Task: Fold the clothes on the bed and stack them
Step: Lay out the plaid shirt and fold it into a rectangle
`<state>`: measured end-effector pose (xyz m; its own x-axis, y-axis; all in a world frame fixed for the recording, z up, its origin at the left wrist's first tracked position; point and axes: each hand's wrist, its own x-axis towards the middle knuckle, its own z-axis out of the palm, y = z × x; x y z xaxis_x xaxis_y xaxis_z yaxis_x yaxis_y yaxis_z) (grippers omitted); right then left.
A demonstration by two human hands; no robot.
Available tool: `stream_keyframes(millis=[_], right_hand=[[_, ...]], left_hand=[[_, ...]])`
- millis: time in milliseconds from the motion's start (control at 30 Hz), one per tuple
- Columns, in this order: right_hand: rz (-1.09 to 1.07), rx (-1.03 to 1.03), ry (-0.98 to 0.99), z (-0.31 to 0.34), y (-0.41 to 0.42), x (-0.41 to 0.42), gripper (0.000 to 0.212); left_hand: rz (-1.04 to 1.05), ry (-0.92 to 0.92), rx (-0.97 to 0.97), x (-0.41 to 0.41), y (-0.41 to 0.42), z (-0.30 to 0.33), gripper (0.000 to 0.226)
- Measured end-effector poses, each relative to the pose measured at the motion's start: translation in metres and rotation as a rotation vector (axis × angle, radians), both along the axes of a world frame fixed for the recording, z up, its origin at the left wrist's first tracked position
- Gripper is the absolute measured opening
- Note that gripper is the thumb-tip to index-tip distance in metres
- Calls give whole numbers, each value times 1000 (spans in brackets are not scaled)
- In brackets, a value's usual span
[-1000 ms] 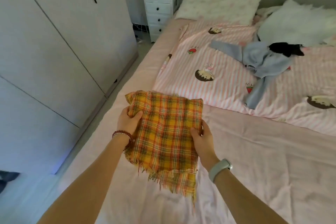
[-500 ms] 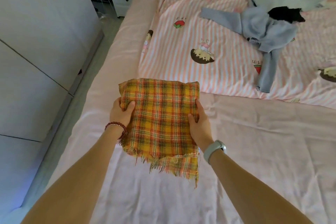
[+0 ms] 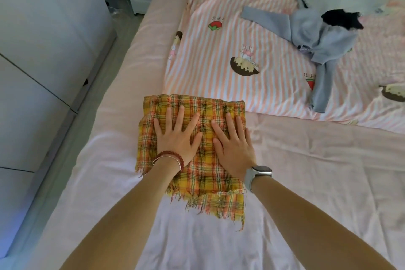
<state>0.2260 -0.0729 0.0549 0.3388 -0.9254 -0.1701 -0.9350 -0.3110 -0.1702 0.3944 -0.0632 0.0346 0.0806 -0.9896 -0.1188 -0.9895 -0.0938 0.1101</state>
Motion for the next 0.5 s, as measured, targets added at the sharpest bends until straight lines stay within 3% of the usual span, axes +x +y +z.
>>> stream_keyframes(millis=[233,300,367,433,500], right_hand=[[78,142,5,-24,-11,-12,52],[111,223,-108,-16,-18,-19,52],[34,228,-348,-1,-20,-31,49],[-82,69,-491,12,-20,-56,45],[-160,-39,-420,16,-24,-92,43]], left_hand=[[-2,-36,134,-3,-1,-21,59],[-5,-44,230,-5,-8,-9,57],[37,-31,297,-11,-13,14,55],[131,9,194,-26,-17,42,48],[176,61,-19,-55,-19,65,41]])
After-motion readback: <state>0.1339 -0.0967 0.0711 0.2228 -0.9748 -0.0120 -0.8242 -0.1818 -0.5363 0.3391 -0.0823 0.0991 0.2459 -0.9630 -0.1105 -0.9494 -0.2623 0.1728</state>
